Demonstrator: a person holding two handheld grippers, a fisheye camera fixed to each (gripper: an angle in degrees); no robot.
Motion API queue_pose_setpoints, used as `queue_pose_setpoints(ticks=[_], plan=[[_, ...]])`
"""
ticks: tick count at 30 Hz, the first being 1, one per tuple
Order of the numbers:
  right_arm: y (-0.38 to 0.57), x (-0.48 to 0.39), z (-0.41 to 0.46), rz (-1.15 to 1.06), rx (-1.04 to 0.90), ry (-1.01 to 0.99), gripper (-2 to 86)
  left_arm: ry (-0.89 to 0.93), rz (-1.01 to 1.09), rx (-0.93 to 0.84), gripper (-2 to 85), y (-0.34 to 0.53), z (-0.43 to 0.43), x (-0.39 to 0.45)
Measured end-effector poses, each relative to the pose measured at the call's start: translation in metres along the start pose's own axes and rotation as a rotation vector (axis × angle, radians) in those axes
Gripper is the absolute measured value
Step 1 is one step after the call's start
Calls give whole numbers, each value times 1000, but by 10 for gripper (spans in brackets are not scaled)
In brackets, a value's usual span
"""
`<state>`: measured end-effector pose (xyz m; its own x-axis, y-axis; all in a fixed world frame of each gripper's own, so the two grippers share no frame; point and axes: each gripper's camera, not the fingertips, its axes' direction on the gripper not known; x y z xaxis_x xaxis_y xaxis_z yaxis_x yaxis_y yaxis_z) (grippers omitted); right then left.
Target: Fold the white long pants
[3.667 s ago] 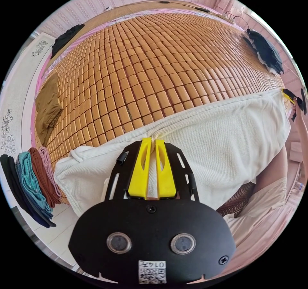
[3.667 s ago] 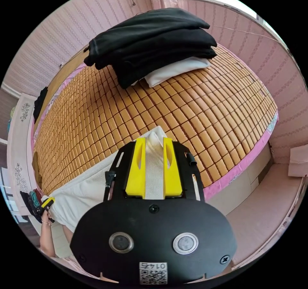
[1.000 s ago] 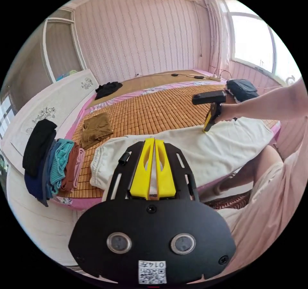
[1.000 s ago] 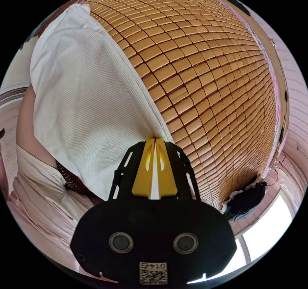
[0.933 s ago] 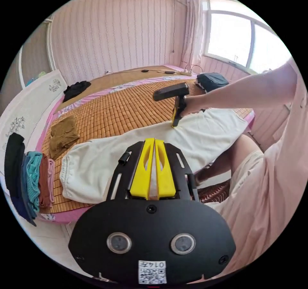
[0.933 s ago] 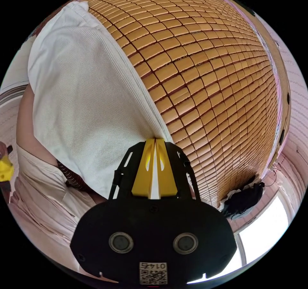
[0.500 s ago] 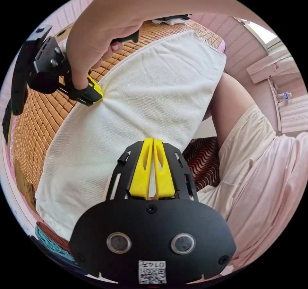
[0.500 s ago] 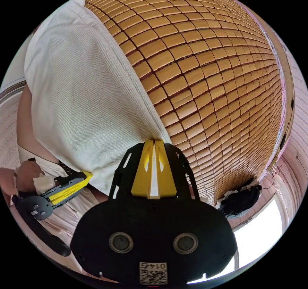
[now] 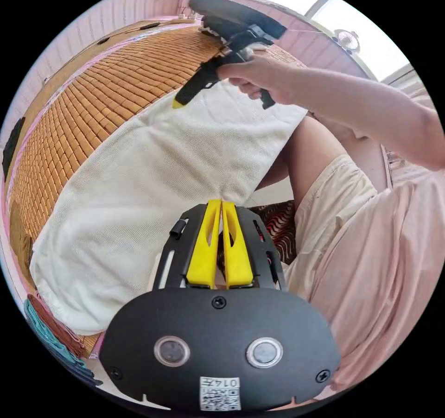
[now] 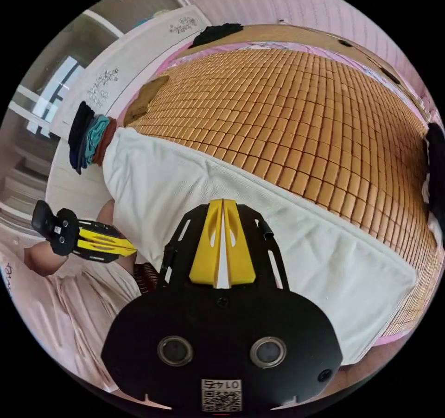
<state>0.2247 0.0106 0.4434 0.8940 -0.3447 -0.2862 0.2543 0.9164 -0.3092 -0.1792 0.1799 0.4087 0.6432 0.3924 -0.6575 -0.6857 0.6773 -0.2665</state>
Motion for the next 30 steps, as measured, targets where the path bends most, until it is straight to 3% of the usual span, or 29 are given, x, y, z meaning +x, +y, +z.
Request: queue_pose_setpoints(ticks=[3,5,9,13,17,20,25,30], plan=[[136,75,-65,326,247,22,43,-27,-159,62,-10,35,-19,-27],[248,128,-94,604,423,54,140,-25,-308,101,-10,61,-25,-51],[371,183,-83,930,562,131,190,-45,-503,154,-8,89,-31,-81],[435,239,-17,1140,575,-83,210,-89,-744,226,2,118,-41,-114],[464,264,29,1132,659,-323,114,-14,-982,295,66,165,-48,-153],[481,268,42,1112,709,-378,53,62,-1079,346,84,197,-47,-175],[481,269,37,941,865,-508,28,99,-1136,342,47,219,-31,-191],[448,277,-9,720,1070,-565,19,-4,-1075,379,-6,207,-38,-183]])
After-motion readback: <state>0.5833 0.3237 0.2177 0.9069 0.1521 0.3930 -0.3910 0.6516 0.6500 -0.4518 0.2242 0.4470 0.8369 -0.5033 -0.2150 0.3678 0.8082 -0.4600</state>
